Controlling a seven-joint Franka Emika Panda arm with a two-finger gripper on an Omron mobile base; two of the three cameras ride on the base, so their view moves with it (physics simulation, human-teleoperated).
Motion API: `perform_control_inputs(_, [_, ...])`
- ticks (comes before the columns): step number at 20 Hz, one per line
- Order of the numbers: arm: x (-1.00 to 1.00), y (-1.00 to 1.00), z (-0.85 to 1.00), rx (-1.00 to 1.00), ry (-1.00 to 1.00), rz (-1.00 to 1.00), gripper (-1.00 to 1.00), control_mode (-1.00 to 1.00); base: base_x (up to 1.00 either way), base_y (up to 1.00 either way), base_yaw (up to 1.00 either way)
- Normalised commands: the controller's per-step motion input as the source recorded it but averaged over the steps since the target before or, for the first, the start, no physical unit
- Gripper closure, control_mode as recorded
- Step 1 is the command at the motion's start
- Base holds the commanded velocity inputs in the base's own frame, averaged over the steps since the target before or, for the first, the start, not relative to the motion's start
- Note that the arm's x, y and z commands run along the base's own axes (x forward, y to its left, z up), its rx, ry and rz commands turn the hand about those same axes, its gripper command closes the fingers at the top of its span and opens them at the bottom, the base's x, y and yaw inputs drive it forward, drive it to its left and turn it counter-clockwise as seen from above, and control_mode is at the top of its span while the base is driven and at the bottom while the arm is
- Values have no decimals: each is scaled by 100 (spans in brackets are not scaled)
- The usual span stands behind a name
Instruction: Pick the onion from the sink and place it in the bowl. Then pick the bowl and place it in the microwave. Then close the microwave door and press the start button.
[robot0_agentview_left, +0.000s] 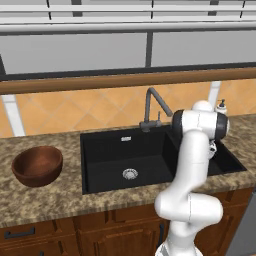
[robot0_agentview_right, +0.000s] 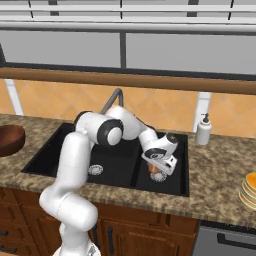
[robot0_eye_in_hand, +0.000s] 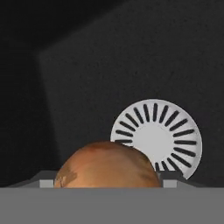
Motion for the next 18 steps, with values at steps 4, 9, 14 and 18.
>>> perform_control_inputs(4, [-98, -13, 100, -3, -12, -2, 100, -100, 0, 0, 0])
perform_control_inputs(9, [-100, -2, 100, 0, -9, -5, 100, -100, 0, 0, 0])
perform_control_inputs(14, [-87, 30, 100, -4, -7, -1, 100, -100, 0, 0, 0])
perform_control_inputs(18, [-70, 47, 100, -4, 0, 0, 100, -100, 0, 0, 0])
